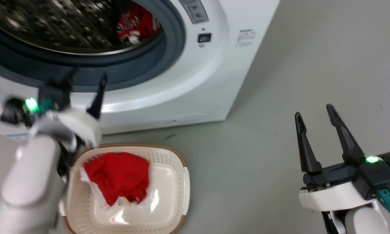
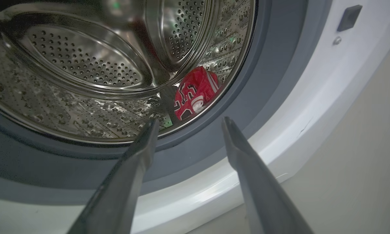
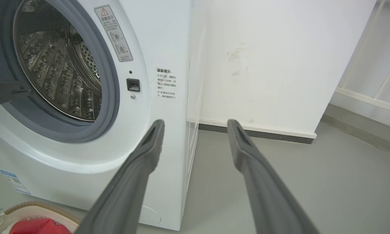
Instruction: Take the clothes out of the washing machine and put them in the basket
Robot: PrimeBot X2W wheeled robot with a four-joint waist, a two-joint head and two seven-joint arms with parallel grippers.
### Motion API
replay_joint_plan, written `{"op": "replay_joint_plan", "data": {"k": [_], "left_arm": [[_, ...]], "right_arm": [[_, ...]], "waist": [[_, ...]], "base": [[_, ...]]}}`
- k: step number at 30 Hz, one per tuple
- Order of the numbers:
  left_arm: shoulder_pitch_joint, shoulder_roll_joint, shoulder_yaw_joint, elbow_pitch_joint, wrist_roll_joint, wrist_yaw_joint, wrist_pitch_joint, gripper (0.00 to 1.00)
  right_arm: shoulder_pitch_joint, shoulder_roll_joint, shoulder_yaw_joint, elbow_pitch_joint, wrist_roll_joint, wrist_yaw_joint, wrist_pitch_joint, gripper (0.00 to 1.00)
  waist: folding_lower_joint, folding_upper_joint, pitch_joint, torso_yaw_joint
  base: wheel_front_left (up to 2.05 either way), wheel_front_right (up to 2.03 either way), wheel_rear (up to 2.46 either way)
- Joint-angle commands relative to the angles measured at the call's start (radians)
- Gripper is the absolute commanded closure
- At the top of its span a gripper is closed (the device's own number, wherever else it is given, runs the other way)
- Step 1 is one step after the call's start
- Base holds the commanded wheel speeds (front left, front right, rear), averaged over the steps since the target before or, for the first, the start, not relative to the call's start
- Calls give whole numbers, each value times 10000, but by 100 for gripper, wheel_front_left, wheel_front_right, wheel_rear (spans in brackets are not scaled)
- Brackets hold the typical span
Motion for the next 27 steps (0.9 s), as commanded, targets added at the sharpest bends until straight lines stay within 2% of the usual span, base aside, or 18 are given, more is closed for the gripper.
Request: {"op": "replay_joint_plan", "data": {"k": [1, 8, 12, 18, 27], "left_arm": [[-486, 196, -162, -1, -163, -16, 277, 0], [-3262, 1620, -1413, 434, -1389, -14, 2387, 0], [-4886, 2235, -1946, 1033, -2132, -15, 3369, 0], [-6967, 2638, -2255, 2143, -2744, -16, 5006, 0], [-9335, 2799, -2378, 3600, -2549, 199, 7005, 0]], "right_arm": [[-226, 7, -2, -71, 116, -10, -18, 0], [-525, 13, 47, -212, 597, -9, -17, 0], [-634, 13, 160, -261, 903, -10, -18, 0], [-795, 18, 336, -325, 1430, -9, -17, 0], [-889, 16, 967, -381, 2043, -10, -17, 0]], "waist": [[1, 0, 678, -570], [1, 0, 2063, -1596], [1, 0, 2703, -2126], [1, 0, 3464, -2784], [1, 0, 4428, -3542]], "base": [[0, 0, 0], [0, 0, 0], [0, 0, 0], [0, 0, 0], [0, 0, 0]]}}
